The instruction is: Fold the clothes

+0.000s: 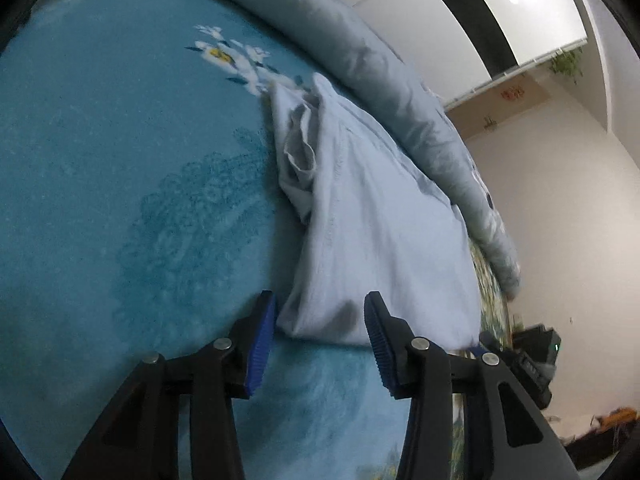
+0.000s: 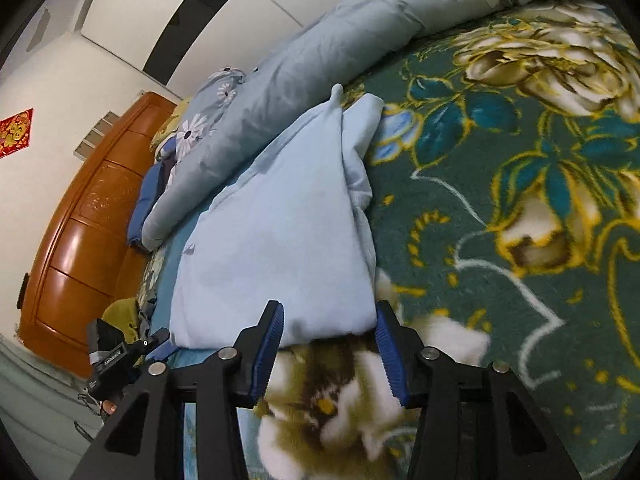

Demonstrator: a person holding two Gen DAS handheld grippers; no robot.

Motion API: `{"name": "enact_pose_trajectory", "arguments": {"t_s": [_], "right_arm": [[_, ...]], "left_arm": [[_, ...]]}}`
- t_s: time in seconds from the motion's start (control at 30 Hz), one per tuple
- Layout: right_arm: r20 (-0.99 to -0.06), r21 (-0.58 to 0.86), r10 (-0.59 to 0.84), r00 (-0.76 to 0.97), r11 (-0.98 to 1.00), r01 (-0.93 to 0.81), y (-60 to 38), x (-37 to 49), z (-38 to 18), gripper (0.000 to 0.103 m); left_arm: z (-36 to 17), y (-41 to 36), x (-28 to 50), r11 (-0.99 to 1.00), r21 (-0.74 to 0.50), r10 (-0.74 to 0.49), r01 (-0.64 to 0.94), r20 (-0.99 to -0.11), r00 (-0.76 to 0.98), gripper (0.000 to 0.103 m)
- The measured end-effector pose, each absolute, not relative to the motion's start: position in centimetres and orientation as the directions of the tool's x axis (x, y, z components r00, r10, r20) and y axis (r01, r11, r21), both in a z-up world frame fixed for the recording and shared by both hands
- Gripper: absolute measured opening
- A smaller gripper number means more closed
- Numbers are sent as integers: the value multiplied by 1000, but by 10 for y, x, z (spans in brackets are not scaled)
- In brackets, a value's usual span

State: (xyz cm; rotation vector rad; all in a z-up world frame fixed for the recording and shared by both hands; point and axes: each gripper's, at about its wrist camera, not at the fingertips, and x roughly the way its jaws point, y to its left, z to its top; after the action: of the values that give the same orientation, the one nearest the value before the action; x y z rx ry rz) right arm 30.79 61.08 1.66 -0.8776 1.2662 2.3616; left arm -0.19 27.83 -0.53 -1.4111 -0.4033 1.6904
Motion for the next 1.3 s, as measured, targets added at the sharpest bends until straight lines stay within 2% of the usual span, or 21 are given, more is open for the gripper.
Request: {"name": "enact_pose_trajectory", "arguments": {"t_s": [0.13,0.2,0.27,0.3,0.33,0.37,0.47,0.73,1.07,1.3], "right_arm": [[-578,716,19,-816,-469,-518,619,316,9,50],[-560,736,46,-828,-431,-522,620,319,6,48],[-559,737,52,-828,-426,-524,620,318,7,45],[-560,735,51,-827,-429,-525,619,317,8,40],[-562,733,51,-826,-431,-526,619,315,9,24],[-567,731,46,-823,-432,-528,618,314,9,12],[-581,710,56,-812,-452,-540,613,312,17,9],[-566,690,64,-822,-508,-515,581,339,52,8],[-536,738,14,-844,-477,-477,512,412,46,8],[-582,729,2,-813,-442,-523,490,437,16,8]], "left_arm": [[-8,283,-3,-586,-731,780,-350,-626,2,45],[-9,285,-2,-604,-728,773,-326,-635,-14,38],[-9,286,-2,-621,-723,764,-303,-645,-26,9],[-8,286,-1,-629,-720,759,-293,-651,-30,8],[-8,286,-1,-637,-717,754,-283,-656,-34,6],[-8,287,-1,-645,-714,749,-273,-662,-37,5],[5,280,2,-642,-717,755,-270,-654,-59,5],[32,251,20,-639,-703,756,-311,-649,-87,4],[29,168,80,-604,-708,770,-365,-636,-41,4],[21,129,91,-695,-599,687,-397,-717,-121,4]]}}
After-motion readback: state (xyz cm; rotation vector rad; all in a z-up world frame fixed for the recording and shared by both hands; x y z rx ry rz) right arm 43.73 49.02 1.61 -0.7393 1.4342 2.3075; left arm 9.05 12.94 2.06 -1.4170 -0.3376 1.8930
